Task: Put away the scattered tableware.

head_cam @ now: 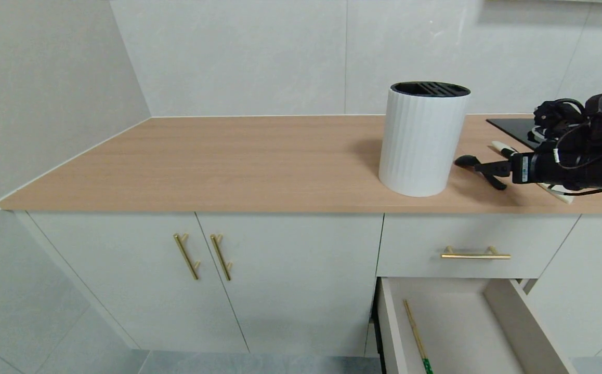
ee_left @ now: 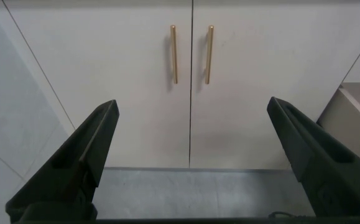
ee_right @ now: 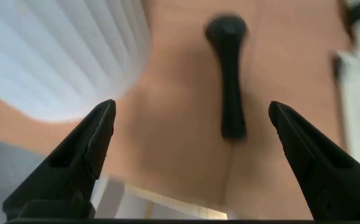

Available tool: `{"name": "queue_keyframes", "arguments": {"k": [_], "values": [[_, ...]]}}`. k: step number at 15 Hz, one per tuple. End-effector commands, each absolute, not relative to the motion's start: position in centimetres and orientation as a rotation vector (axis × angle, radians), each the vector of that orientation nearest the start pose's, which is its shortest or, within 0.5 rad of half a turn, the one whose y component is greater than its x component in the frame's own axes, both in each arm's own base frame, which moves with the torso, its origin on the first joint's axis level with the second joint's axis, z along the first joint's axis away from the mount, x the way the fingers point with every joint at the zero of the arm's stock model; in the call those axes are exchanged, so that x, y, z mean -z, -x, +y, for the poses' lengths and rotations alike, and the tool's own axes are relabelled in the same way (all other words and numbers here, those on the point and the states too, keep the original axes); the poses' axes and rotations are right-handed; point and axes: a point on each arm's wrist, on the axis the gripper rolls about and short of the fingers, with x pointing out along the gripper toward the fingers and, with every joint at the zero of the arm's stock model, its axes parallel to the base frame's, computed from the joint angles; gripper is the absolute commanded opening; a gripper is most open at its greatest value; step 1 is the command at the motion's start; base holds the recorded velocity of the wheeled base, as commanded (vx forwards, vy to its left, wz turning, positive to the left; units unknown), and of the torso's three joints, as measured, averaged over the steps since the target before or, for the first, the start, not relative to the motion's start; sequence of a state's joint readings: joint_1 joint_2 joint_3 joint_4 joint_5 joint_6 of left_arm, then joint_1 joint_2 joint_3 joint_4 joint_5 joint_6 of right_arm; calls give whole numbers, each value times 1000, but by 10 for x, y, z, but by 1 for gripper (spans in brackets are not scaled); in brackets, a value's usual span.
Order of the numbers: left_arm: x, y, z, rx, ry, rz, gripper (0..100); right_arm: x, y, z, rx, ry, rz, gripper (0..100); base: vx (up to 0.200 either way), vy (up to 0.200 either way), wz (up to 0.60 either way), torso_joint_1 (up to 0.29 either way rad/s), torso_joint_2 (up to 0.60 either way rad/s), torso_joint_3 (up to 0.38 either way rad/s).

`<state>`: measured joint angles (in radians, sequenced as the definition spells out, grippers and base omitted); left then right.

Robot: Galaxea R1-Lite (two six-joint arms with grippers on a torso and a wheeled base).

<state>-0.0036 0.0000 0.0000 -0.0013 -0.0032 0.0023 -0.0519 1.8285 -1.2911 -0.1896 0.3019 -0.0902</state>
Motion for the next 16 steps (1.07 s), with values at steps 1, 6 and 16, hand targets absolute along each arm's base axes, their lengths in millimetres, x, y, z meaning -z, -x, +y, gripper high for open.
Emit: {"name": "queue_keyframes", "arguments": {"k": [1, 6, 16], "values": [[-76, 23, 0, 6, -3, -2, 100, -205, -377, -22, -263, 12, 372, 100, 0, 0, 0, 0, 0, 0], [-76, 23, 0, 8, -2, -2, 100, -191, -391, -25, -256, 13, 355, 100, 0, 0, 0, 0, 0, 0], [-76, 23, 0, 6, -3, -2, 100, -177, -414, -26, -184, -3, 296, 100, 0, 0, 0, 0, 0, 0]]}}
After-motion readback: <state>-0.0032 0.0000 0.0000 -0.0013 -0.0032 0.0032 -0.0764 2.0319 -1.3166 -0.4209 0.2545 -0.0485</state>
